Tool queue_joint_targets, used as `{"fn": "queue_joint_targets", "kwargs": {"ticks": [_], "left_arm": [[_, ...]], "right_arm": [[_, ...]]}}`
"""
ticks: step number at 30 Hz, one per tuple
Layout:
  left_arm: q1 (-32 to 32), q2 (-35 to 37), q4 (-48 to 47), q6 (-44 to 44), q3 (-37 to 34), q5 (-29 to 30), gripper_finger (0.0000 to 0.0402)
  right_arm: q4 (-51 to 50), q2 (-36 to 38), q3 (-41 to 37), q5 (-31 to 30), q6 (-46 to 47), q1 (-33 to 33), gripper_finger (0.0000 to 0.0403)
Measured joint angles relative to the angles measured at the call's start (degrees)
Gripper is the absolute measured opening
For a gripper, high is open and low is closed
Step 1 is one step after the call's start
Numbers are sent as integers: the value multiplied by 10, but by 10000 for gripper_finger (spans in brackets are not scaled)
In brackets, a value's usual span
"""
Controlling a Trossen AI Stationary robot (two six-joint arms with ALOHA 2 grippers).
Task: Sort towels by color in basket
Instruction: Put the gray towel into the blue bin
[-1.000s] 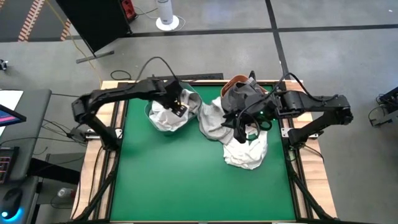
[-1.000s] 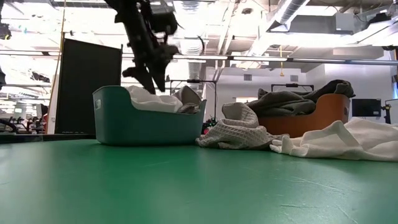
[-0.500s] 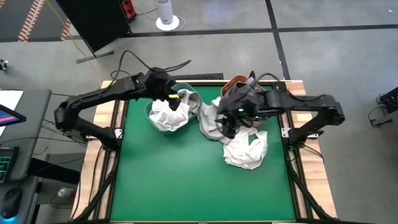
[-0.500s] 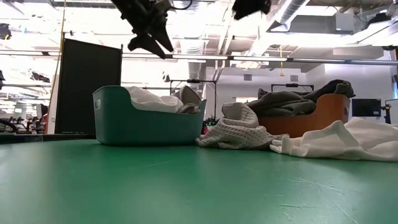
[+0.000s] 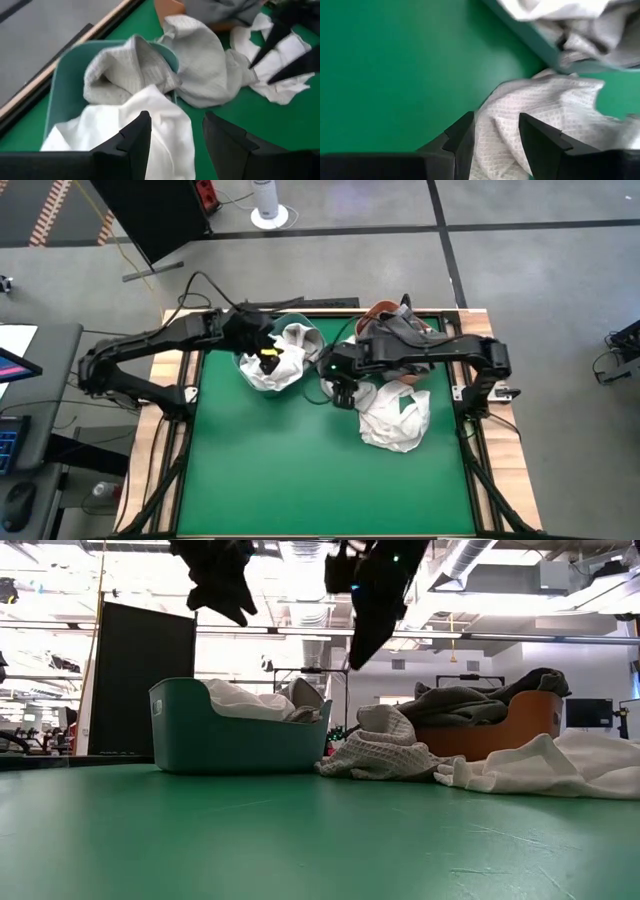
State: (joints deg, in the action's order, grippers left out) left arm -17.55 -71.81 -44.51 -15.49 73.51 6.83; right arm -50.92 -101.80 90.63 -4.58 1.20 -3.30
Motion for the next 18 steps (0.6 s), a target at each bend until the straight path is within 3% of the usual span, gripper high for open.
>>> {"fn": "queue_joint_targets", "kwargs": {"ticks": [8,14,18], "left_arm": [[5,43,-23,-10,-17,5,169],[5,83,-24,1,-17,40,169],[5,101,-24,7,-17,44,169]], "right_arm": [[-17,-26,0,17,-17,-27,180],[-15,-26,0,22,-46,-62,180],[-6,-40,1,66,-74,-75,180]]}}
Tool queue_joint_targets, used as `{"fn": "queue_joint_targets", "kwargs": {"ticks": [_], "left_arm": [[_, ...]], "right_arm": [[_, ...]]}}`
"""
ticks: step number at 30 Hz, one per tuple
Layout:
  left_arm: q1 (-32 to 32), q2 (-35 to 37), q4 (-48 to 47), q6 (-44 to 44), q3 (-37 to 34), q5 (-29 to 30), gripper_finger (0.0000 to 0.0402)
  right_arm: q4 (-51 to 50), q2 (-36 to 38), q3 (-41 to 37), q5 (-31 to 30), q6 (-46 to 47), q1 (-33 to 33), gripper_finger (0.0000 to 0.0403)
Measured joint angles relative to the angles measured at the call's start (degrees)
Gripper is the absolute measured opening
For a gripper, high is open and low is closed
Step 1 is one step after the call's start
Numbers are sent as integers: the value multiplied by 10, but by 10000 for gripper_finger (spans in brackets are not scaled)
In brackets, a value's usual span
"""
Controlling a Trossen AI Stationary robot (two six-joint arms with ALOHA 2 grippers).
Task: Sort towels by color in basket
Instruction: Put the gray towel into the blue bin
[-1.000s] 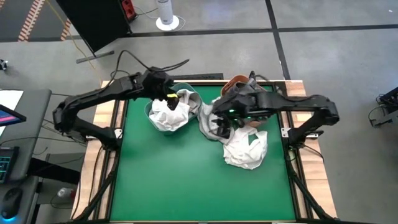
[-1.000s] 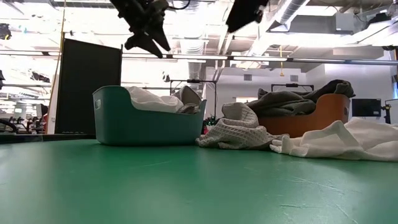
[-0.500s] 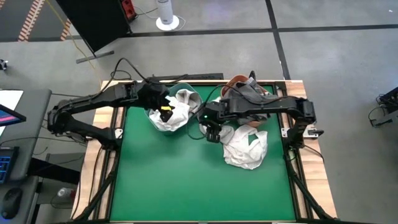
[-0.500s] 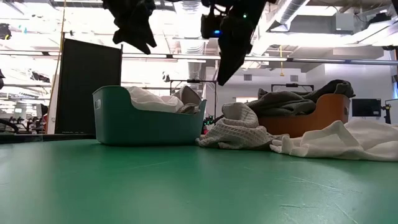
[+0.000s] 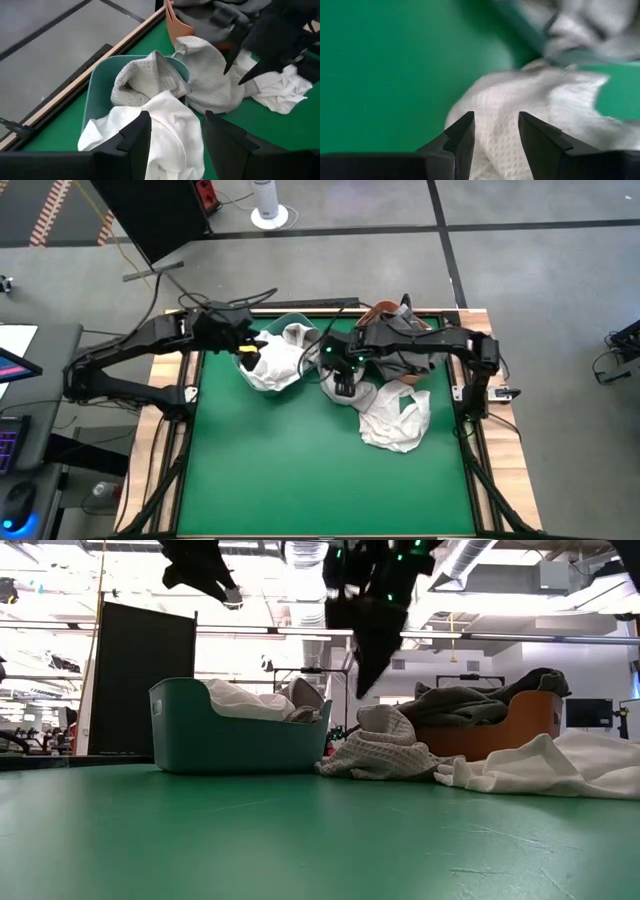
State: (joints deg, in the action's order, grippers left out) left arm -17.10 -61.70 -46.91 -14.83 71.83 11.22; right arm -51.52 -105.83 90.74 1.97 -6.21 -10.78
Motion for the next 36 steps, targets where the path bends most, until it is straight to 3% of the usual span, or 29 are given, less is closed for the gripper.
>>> {"fn": "queue_joint_targets", "kwargs": {"ticks": [8,16,20,26,31,36], "left_arm": [[0,13,-11,0,0,0,169],[0,22,-54,7,0,8,169],[-1,32,-74,7,0,13,169],[-1,46,-81,9,0,27,169],[-1,47,-72,14,0,45,169],[-1,28,-12,37,0,47,169]], "right_arm": [[-51,-69,-1,33,-126,37,188],[-29,-137,-1,-7,-133,45,194],[-35,-162,-1,-10,-133,39,156],[-46,-169,1,2,-137,39,22],[-69,-127,-3,10,-123,37,20],[-70,-25,-2,10,-114,28,18]]}}
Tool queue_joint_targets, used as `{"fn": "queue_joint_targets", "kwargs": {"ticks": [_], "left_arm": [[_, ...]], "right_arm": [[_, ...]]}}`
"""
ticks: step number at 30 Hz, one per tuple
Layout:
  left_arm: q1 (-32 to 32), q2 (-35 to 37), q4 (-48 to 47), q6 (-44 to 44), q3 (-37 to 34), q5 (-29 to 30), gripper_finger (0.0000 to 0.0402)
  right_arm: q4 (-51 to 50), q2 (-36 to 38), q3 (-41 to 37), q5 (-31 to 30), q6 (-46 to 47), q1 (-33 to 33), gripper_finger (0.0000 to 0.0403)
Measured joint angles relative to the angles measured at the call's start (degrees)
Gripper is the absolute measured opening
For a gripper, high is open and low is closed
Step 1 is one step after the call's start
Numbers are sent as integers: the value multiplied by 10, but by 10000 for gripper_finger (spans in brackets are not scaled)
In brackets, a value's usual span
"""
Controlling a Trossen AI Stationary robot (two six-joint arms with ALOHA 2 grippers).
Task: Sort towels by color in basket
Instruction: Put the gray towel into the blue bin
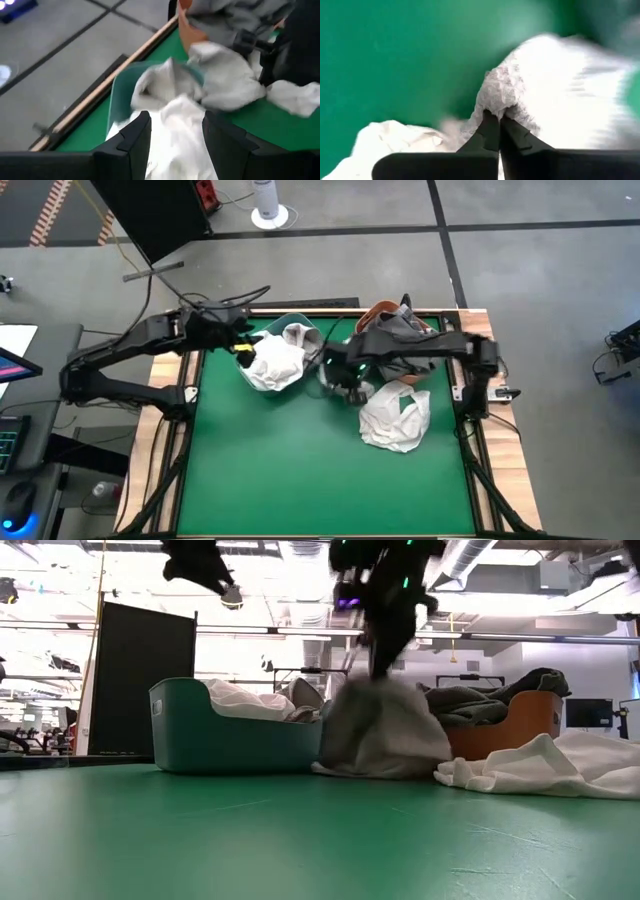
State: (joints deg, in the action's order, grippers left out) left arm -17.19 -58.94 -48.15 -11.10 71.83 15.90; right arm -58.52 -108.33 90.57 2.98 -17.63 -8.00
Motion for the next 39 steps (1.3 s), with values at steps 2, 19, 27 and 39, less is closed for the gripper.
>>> {"fn": "queue_joint_targets", "kwargs": {"ticks": [2,19,27,39], "left_arm": [[0,-14,38,5,0,-3,169],[2,-185,412,20,40,-169,219],[2,-263,485,-5,74,-253,274],[15,-302,595,-31,74,-272,264]], "right_arm": [[12,46,0,0,0,-5,18],[179,292,3,2,101,-64,18],[313,297,3,2,146,-50,23],[450,292,3,-1,148,-37,25]]}}
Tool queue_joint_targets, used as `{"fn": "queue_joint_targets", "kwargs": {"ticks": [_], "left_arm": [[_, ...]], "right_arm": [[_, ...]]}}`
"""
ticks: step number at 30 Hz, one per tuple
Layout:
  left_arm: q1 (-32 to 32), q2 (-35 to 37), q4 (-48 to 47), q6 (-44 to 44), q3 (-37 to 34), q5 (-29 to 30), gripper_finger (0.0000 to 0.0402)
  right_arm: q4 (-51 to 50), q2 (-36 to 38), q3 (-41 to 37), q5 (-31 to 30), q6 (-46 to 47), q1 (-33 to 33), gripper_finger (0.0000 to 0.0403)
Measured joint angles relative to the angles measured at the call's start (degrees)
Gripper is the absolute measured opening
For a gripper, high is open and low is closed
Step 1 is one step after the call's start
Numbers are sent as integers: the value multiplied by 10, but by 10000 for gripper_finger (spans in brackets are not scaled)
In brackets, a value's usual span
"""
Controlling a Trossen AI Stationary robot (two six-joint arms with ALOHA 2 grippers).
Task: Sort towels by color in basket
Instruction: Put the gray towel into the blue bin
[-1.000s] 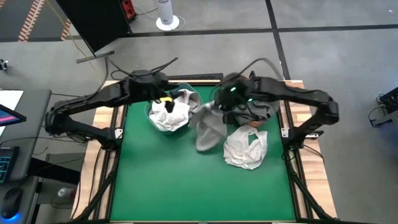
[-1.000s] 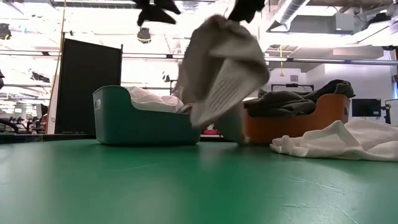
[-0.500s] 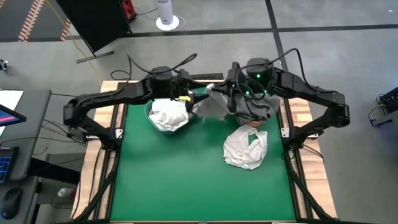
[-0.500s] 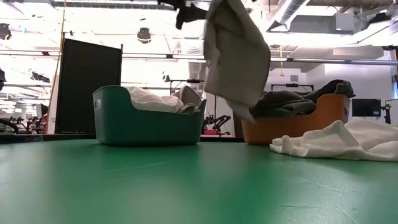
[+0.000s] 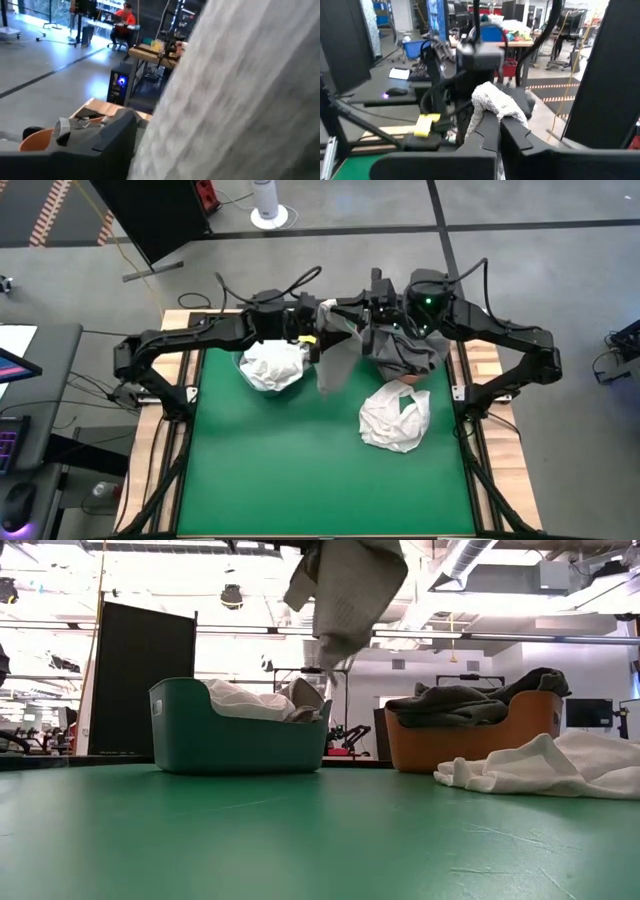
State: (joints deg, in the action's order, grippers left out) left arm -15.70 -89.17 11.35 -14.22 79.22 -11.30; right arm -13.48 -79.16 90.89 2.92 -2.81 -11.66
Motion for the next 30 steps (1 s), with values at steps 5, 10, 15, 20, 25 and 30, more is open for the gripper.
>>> {"fn": "queue_joint_targets", "kwargs": {"ticks": [5,10,15,20,25,30], "left_arm": [[-5,13,-25,-1,-1,14,163],[-27,32,-72,-3,0,33,18],[-57,60,-123,-11,0,45,6],[-99,99,-209,-7,0,60,4],[-132,130,-277,51,-8,122,3],[-146,135,-267,59,-43,109,2]], "right_arm": [[12,0,0,-13,0,4,38],[16,0,0,-15,-2,11,53],[-8,4,0,-16,-3,5,88],[-62,21,0,-16,-2,-10,156],[-97,35,0,-15,-2,-24,222],[-102,33,0,-15,-1,-28,245]]}}
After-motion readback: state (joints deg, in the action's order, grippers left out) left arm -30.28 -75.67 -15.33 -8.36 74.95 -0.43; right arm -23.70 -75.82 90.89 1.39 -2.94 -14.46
